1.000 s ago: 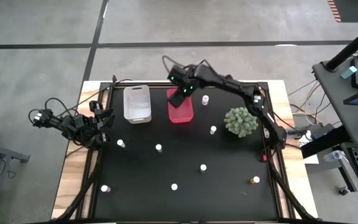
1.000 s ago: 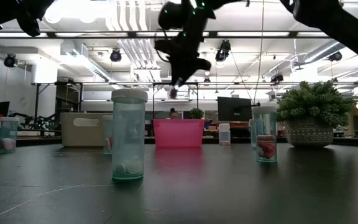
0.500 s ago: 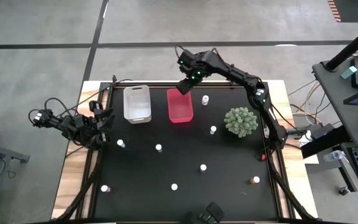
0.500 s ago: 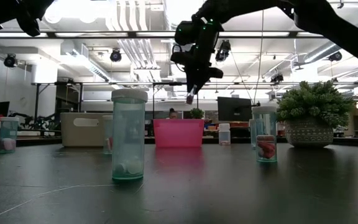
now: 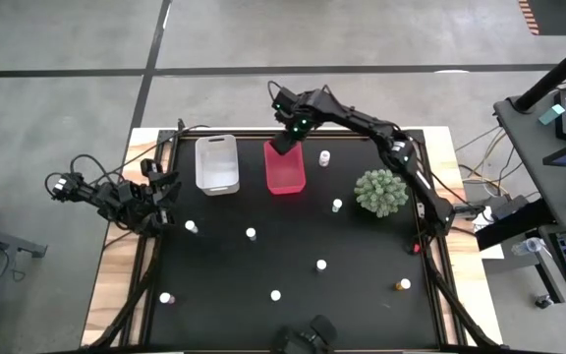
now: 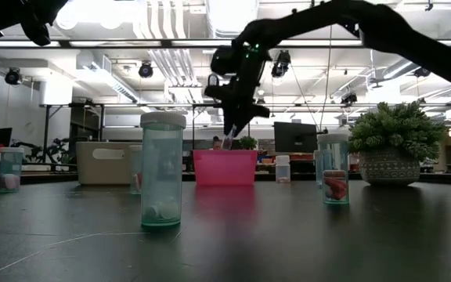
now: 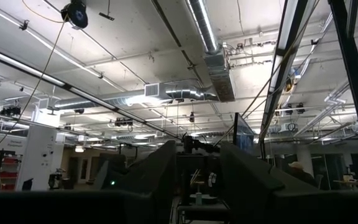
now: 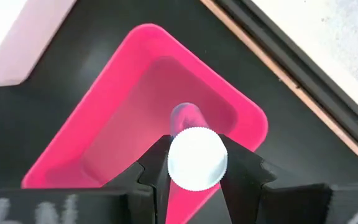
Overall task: Pick and place medicine bottles into bin by pill shape (circle, oval)
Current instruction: Put the blue capsule bottle into the pink bin
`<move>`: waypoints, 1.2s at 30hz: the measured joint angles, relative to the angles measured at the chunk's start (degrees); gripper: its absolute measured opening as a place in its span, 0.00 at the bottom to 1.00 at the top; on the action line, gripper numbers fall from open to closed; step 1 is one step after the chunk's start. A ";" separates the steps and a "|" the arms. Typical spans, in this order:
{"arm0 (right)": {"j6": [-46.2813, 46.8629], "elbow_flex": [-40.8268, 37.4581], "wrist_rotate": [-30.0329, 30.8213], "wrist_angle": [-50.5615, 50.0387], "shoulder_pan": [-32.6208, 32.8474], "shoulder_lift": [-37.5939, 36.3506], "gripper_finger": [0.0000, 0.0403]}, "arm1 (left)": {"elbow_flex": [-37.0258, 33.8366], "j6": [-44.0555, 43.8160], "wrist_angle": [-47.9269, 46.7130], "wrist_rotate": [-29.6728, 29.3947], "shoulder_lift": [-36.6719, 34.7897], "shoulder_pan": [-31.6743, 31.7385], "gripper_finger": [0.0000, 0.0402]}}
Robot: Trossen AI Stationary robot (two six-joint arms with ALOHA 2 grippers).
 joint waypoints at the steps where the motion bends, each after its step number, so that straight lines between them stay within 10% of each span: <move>1: -0.04 0.00 -0.02 0.30 0.00 0.55 0.26 | 0.00 0.00 0.00 -0.08 0.00 0.00 0.28; 36: -1.69 -1.87 5.22 -0.18 0.49 3.70 0.26 | 0.00 0.04 0.00 -3.03 0.00 0.00 0.28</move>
